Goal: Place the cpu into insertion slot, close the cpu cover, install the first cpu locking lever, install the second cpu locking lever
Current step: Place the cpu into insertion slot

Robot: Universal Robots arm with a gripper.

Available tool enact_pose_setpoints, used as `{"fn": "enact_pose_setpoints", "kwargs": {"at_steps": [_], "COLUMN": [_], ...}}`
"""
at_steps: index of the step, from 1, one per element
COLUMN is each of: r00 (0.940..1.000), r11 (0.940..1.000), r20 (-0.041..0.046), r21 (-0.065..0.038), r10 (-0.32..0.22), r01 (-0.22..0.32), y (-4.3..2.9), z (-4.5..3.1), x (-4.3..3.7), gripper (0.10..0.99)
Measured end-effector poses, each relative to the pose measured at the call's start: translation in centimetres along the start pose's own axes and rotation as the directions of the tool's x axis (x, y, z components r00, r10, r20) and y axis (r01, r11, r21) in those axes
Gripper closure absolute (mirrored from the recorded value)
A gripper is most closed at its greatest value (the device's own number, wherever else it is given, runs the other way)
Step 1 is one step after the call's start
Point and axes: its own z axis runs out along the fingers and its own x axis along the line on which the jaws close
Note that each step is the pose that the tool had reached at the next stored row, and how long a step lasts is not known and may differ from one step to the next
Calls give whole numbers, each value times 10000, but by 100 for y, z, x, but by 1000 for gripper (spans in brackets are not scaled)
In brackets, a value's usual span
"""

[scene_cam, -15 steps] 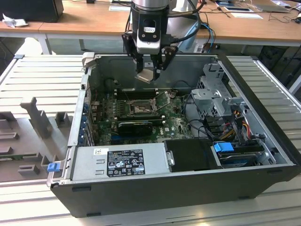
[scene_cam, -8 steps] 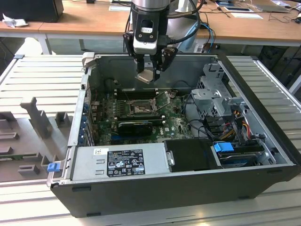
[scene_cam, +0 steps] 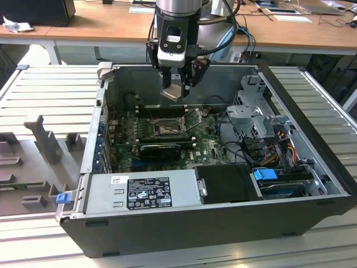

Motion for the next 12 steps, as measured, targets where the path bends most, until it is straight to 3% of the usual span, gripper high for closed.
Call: {"fn": "enact_pose_setpoints", "kwargs": {"at_steps": [8,12], "r00": [9989,9948], "r11": [9989,9948], "r20": [40,85], "r21": [-7,-18], "r10": [469,1015], "r01": [-469,-1015], "y": [-1,-1], "z": [7,8], "x": [0,0], "gripper": [557,557]}}
